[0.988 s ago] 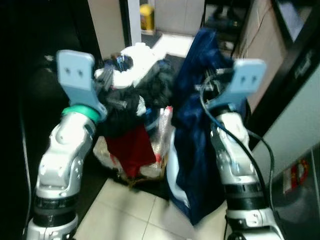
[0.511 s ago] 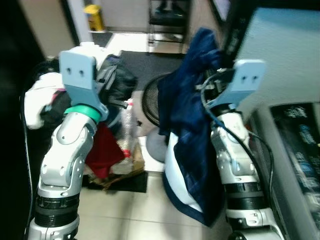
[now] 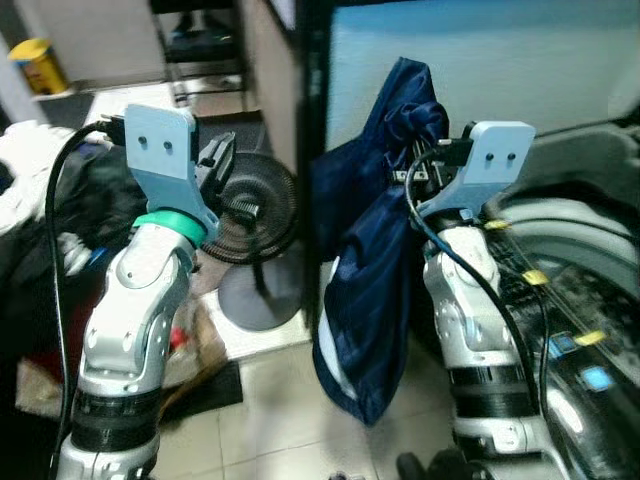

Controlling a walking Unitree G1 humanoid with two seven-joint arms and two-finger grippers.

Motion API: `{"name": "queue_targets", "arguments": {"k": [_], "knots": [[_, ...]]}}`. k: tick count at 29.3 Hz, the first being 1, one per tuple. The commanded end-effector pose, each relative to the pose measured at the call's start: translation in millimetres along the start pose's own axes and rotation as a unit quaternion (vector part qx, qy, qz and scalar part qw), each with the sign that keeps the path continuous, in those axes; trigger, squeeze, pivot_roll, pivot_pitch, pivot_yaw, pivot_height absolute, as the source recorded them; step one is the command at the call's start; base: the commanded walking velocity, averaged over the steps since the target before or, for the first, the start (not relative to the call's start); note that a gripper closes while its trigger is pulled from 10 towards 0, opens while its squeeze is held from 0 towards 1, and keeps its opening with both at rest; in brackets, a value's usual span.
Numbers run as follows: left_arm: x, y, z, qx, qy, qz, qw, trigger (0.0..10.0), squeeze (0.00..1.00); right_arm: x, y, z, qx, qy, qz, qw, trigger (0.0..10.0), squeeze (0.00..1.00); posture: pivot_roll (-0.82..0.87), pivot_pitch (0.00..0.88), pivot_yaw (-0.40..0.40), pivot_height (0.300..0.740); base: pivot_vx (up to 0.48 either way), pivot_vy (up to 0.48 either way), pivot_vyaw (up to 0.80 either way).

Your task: Clothes washing

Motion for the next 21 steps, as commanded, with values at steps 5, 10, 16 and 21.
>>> {"name": "queue_targets", "arguments": {"k": [5, 10, 16, 21], "knots": [[8.0, -2.5, 1.5, 0.0, 0.018, 0.005, 1.0, 10.0, 0.0, 13.1, -7.0, 2.8, 0.011, 0.032, 0.024, 0.999, 10.0, 0.0, 0.06, 0.0, 0.067, 0.74, 0.0, 0.0, -0.79], [10.0, -3.1, 2.4, 0.0, 0.021, 0.004, 1.0, 10.0, 0.0, 20.9, -8.5, 4.3, 0.011, 0.049, 0.037, 0.998, 10.0, 0.0, 0.06, 0.0, 0.07, 0.74, 0.0, 0.0, -0.79], [11.3, -3.5, 3.3, -0.001, 0.023, 0.005, 1.0, 10.0, 0.0, 23.9, -9.0, 4.7, 0.011, 0.056, 0.042, 0.998, 10.0, 0.0, 0.06, 0.0, 0.071, 0.74, 0.0, 0.0, -0.79], [13.2, -3.8, 4.8, -0.002, 0.027, 0.003, 1.0, 10.0, 0.0, 28.8, -9.6, 5.6, 0.01, 0.065, 0.047, 0.997, 10.0, 0.0, 0.06, 0.0, 0.077, 0.74, 0.0, 0.0, -0.79]]}}
Point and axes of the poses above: a point about 5 cm out from each wrist's last joint towards the gripper, its own z axis pointing out of the wrist towards the gripper, its own x axis along the axis of the wrist's last joint, y = z × x, the point moved 3 cm from there along z, pointing out of the wrist towards the gripper, and after that the axes turned 10 degrees about z, right-handed, at the moved point
